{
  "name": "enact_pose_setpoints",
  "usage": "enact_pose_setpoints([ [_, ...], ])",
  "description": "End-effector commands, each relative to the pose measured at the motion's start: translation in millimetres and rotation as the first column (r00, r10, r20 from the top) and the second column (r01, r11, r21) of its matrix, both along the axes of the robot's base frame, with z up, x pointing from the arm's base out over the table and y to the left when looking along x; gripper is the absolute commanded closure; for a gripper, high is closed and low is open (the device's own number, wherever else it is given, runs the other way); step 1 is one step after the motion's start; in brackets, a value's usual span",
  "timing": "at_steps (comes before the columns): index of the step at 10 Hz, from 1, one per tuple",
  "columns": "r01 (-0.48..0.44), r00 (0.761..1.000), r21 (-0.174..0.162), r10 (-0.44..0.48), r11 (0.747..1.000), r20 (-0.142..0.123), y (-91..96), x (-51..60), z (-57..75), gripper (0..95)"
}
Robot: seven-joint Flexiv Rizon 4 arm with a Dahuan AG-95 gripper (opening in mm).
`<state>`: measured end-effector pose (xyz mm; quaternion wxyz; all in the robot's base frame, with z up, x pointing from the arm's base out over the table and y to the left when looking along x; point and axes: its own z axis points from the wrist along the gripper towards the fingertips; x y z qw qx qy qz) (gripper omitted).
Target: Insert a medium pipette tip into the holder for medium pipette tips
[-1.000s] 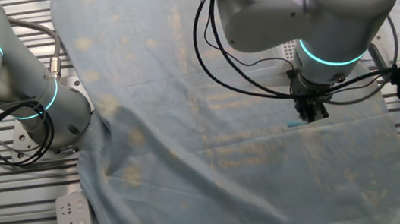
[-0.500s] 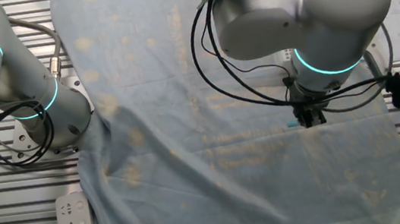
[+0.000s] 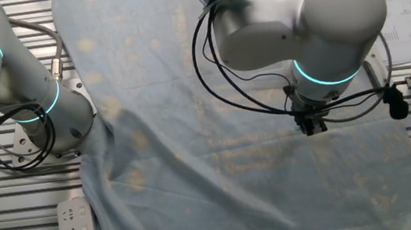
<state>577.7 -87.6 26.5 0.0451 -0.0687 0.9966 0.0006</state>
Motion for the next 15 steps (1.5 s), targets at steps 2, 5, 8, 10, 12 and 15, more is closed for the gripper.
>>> enact_pose_setpoints([
  [2,0.001,1.0,-0.002,-0.001,1.0,0.0,-0.3,0.7,-4.3,76.0],
  [5,0.002,1.0,-0.002,-0.002,1.0,0.001,0.1,0.4,-8.3,76.0],
  [8,0.004,1.0,-0.002,-0.004,1.0,0.018,0.3,0.2,-10.5,76.0],
  [10,0.003,1.0,-0.002,-0.003,1.0,0.029,0.3,0.1,-10.7,76.0],
  [12,-0.001,0.999,-0.002,0.001,1.0,0.052,0.2,-0.4,-11.0,76.0],
  [15,-0.001,0.998,-0.002,0.001,1.0,0.06,0.1,-1.1,-11.3,76.0],
])
